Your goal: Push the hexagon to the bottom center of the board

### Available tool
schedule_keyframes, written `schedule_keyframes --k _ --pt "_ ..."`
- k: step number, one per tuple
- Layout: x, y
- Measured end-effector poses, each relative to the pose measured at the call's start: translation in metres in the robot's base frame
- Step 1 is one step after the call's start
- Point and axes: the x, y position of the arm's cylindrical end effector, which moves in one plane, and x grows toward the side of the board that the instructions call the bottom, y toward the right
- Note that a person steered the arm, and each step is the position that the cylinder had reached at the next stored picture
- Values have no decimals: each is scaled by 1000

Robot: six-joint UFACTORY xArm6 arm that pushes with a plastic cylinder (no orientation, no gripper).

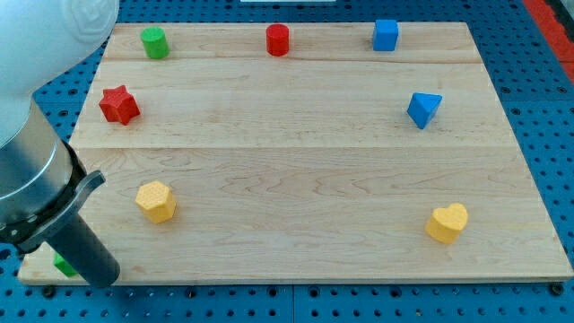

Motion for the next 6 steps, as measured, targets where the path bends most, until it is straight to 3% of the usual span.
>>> schedule_keyframes --k 2,4,5,6 --pt "-30 -37" --pt "-90 19" --pt "-88 97" --pt "-112 125"
